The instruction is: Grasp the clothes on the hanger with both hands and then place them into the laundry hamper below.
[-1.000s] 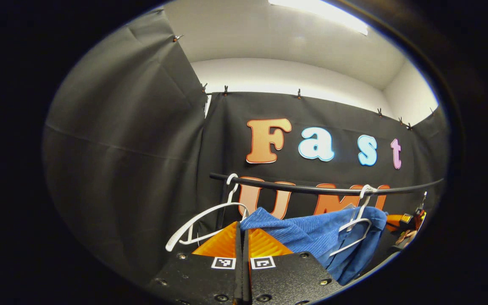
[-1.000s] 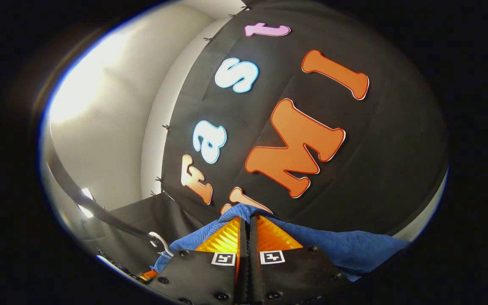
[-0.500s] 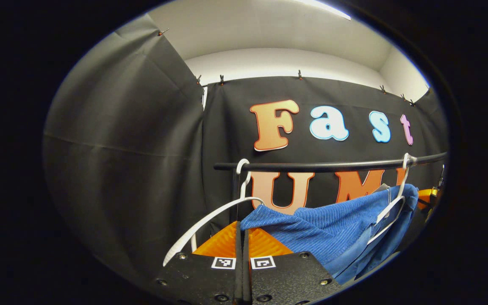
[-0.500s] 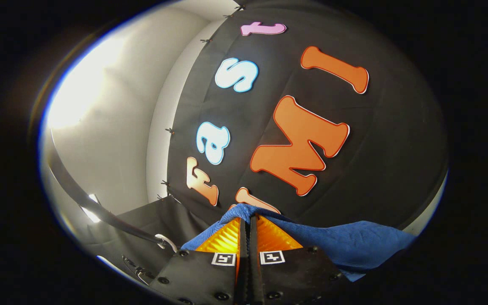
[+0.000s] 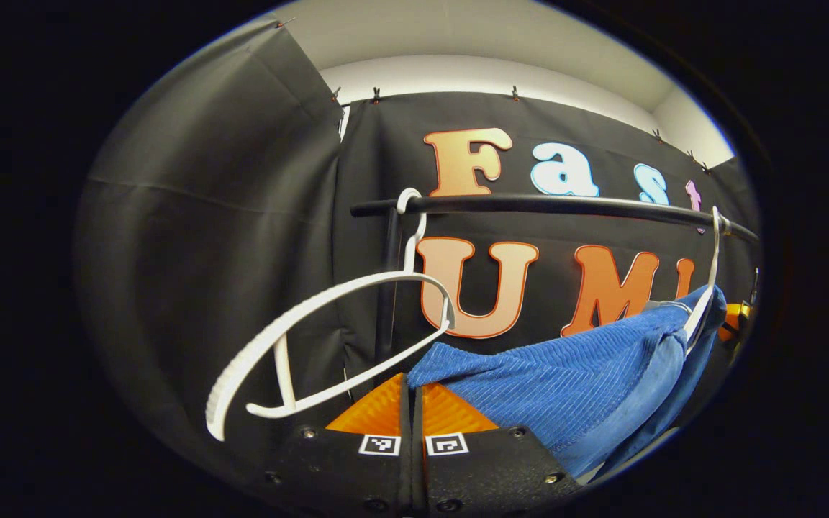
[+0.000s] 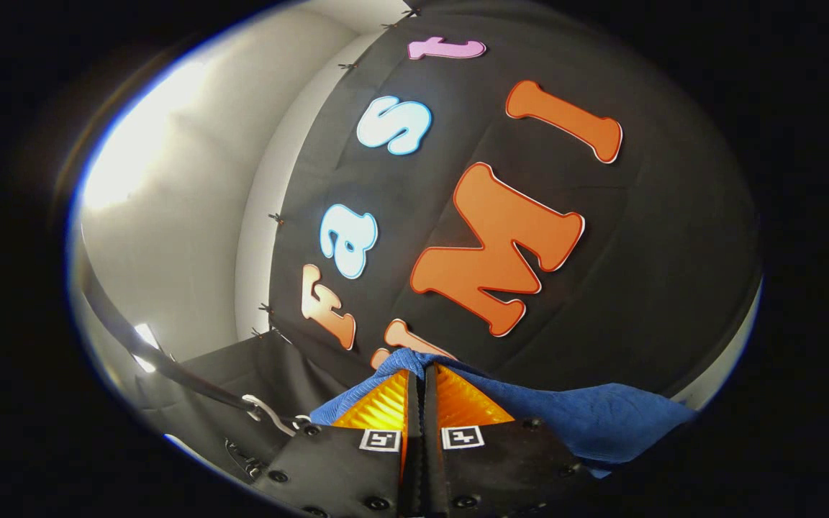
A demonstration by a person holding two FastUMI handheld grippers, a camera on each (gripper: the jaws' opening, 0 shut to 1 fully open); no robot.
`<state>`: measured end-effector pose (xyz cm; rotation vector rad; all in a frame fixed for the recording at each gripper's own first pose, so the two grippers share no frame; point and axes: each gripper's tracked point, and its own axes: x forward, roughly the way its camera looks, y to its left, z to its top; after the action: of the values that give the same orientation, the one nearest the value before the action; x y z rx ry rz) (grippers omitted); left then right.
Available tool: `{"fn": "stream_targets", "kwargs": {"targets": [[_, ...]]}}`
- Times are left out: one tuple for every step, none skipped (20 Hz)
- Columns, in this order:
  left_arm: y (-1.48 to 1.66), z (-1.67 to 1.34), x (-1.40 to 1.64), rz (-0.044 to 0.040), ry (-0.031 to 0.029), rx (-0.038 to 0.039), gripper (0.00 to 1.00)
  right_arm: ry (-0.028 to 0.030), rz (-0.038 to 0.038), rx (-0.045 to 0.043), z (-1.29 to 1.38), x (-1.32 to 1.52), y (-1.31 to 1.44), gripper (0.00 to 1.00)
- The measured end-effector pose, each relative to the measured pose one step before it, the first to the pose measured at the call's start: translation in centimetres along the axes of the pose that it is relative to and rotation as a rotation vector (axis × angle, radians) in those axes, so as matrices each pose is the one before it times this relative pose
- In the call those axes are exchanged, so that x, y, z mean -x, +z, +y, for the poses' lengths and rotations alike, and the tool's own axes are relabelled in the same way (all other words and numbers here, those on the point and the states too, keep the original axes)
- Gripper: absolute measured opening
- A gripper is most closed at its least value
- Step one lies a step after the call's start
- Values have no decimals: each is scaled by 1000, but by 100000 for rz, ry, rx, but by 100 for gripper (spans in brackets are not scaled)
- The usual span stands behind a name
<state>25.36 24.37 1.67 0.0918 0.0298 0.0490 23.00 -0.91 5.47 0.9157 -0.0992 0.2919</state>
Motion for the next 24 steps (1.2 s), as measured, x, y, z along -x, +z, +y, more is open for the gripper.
{"fn": "stream_targets", "kwargs": {"targets": [[-979, -43, -50, 1294, 195, -1343, 0, -2504, 44, 822, -832, -325, -79, 7], [-1225, -278, -31, 2074, -420, -231, 0, -2951, 629, 374, -1032, -457, -74, 7], [-1239, -356, 144, 2035, -405, 931, 0, -2248, 1317, -1024, -940, -296, -432, 7], [-788, 63, 284, 478, 288, 840, 0, -2044, -37, -1350, -840, -197, 34, 7], [-280, 102, 322, -803, 353, -58, 0, -1436, -414, -1115, -787, -140, 83, 7], [-176, 253, 299, 11, 848, -974, 0, -3886, -2908, 878, -1353, -594, 548, 7], [-410, 387, 99, 742, 1533, -1346, 0, -7201, -2190, 2792, -2075, -527, 474, 7], [-396, -9, -427, 1259, 706, -364, 0, -2147, 691, -772, -1423, 217, 73, 7], [-132, -381, -87, 195, -1332, 1590, 0, 2719, 931, -4862, 204, 1134, 29, 7], [-191, -326, 21, -336, -802, 1373, 0, 2227, -2332, -702, 521, 607, 969, 7], [-169, -30, 36, -67, 304, -183, 0, 2878, -2372, 3400, 589, 253, 628, 7], [-151, 189, 270, 227, 522, -668, 0, 3367, 1855, 4230, 785, 746, -461, 7], [-286, -143, -13, 925, 267, 120, 0, 1404, 3317, 4876, 602, 555, -1220, 0], [-169, -377, -167, 833, -380, 1536, 0, -236, 3756, 5331, -110, 936, -1450, 7], [-169, -278, -88, 630, -336, 2150, 0, -622, 3606, 4407, -45, 393, -1395, 7], [-158, 46, 191, 124, -301, 1561, 0, -1351, 2821, 4040, -107, 771, -1398, 8], [66, 102, 312, -512, 138, 134, 1, -520, 2710, 3393, 246, 411, -1336, 7], [50, 105, 153, -405, 752, -1276, 0, -122, 1347, 3800, 562, 532, -1219, 37], [130, 85, 43, -330, 682, -1485, 0, 991, 10, 3030, 623, 455, -705, 67], [78, -187, -165, -90, 212, -495, 0, 489, -421, 2930, 760, 456, -516, 83], [-23, -85, -28, 323, -209, 382, 0, -379, 292, 2303, 358, -52, -619, 86], [-134, 200, 341, 238, -25, 263, 0, -1416, 930, 1921, 143, -114, -659, 81], [3, 163, 247, -48, 366, -306, 0, -1182, 1295, 1572, 257, -187, -758, 96], [-58, -77, 159, -50, 136, -498, 0, -253, 1211, 2106, 548, -174, -797, 86]]}}
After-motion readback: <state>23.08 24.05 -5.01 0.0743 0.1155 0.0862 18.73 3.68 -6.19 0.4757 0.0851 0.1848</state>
